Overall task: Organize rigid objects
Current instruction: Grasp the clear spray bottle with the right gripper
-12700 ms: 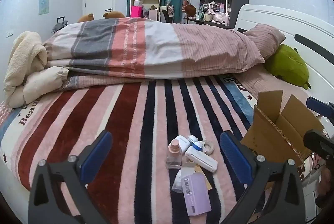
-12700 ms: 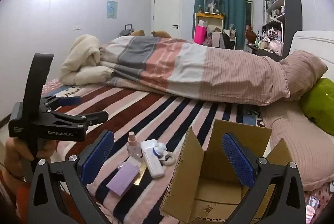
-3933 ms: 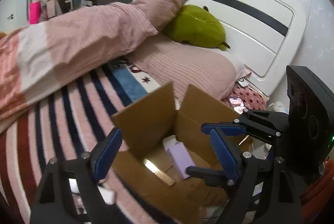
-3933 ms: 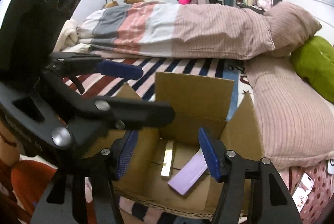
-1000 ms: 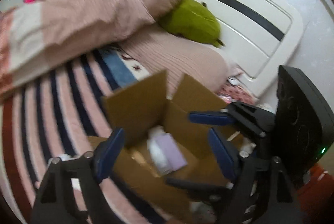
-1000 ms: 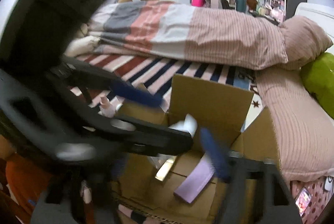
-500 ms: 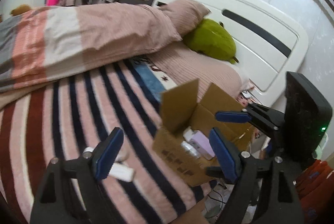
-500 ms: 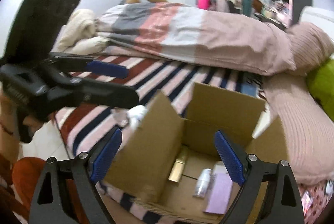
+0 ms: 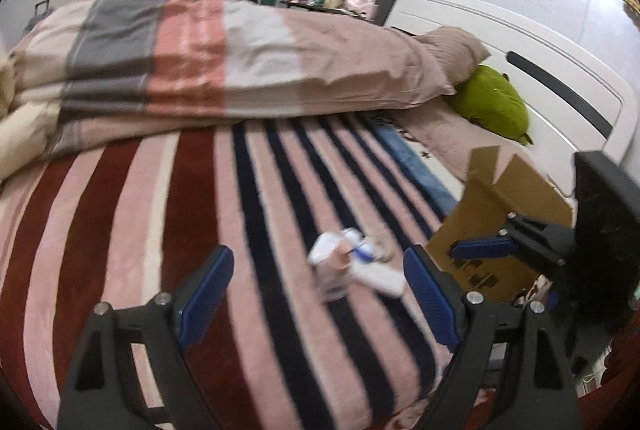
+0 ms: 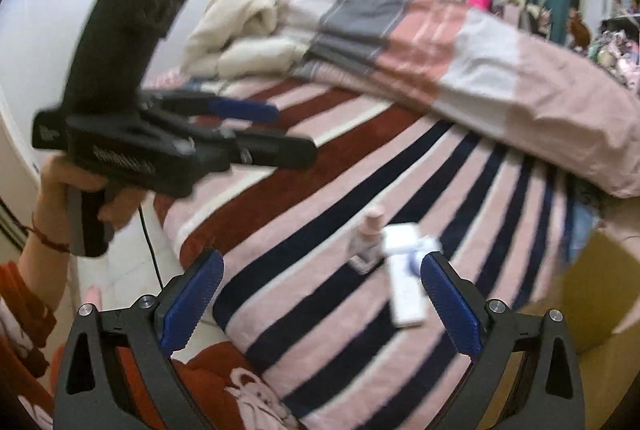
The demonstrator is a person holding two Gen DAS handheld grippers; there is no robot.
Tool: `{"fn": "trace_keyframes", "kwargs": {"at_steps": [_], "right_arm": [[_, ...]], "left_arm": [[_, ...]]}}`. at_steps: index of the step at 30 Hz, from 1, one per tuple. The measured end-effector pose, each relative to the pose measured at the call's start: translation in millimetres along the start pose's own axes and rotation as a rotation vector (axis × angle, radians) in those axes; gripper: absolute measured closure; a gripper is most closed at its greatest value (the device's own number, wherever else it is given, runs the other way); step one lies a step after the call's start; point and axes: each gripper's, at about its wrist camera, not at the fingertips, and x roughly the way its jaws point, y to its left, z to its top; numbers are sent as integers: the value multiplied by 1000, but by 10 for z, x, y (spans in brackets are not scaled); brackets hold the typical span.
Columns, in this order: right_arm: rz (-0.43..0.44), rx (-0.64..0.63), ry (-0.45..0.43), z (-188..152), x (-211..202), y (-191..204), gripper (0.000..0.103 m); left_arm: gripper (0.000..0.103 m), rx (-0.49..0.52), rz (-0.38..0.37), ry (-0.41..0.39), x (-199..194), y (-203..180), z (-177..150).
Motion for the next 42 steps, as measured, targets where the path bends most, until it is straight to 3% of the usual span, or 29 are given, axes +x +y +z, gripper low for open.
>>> {"fn": "trace_keyframes", "kwargs": {"at_steps": [3,7,12,14,20,25,29,38,42], "right_arm": [[1,31,61,-86,408,-39,6],[-69,94,117,-177,855,-221,33],[-92,157,130,-158,1273,-440,44],[-95,151,123,-128,1361,-464,68],[-103,81,165,-30,1302,-371,68],[-33,-7,301,47,1222,-202,68],[-28,-60,367,-13,1400,-64,67],[5,56,256,-54,1597,-232,68],[-8,49,210,-61,1497,-207,68]], "left_arm": [[18,-27,-1,11,67,232,-163],[18,-53,13,42,212,443,-310],[18,-86,-11,55,315,603,-393],[18,-89,-11,61,352,632,-406],[18,-107,-35,60,380,656,-428],[18,-102,-51,46,319,612,-409],[18,-101,-50,43,295,610,-416],[18,-125,-30,79,381,712,-487],[18,-124,-81,74,378,594,-440]]}}
